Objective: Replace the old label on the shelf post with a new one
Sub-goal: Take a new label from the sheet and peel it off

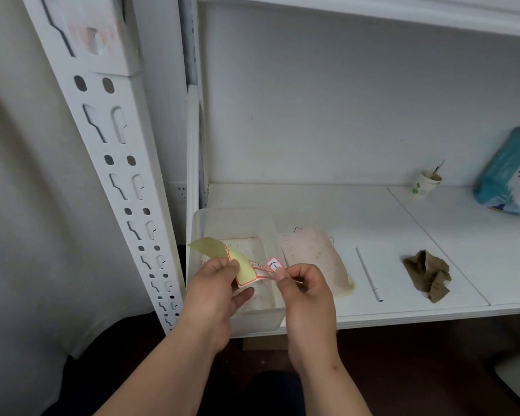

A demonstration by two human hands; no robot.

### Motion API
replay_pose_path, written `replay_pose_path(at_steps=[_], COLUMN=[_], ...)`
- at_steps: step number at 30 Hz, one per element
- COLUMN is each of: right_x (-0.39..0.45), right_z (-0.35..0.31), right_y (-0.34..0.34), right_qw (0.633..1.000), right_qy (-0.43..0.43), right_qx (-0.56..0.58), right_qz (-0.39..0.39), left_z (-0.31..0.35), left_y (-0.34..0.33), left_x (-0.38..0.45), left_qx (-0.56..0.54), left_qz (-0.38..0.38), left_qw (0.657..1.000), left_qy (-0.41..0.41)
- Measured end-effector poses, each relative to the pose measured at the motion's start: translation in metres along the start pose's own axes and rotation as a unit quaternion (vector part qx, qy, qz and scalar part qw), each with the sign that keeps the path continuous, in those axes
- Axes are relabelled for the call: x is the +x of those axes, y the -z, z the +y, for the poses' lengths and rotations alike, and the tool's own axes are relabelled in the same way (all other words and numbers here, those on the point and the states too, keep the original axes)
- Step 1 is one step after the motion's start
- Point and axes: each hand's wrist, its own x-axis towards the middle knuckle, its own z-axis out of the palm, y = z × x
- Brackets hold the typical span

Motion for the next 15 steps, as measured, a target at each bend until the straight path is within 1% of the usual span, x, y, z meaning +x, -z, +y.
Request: replay_pose_path(at_steps=[2, 4, 8, 11, 15], right_x=[0.005, 0.009, 0.015, 0.019, 0.026], right_z=[0.002, 0.005, 0.007, 0.006, 0.008], right_y=[0.003, 0.006, 0.009, 0.011, 0.014], right_qw=[0.998, 0.996, 0.991, 0.990, 0.992], right_qy=[-0.053, -0.085, -0.116, -0.089, -0.046], right_qx=[0.032, 0.037, 0.071, 0.103, 0.067], right_qz=[0.007, 0.015, 0.016, 0.043, 0.101], left_z=[0.001, 0.001, 0.003, 0.003, -0.002], left_y=[-0.003, -0.006, -0.013, -0.017, -0.017], left_x=[-0.002, -0.003, -0.003, -0.001, 0.009], left_qx=[0.008, 0.014, -0.001, 0.003, 0.085], left_qz=[-0.023, -0.048, -0.093, -0.108, -0.080], left_qw=[1.000, 0.999, 0.995, 0.994, 0.993], left_qy=[-0.011, -0.023, -0.036, -0.030, -0.010])
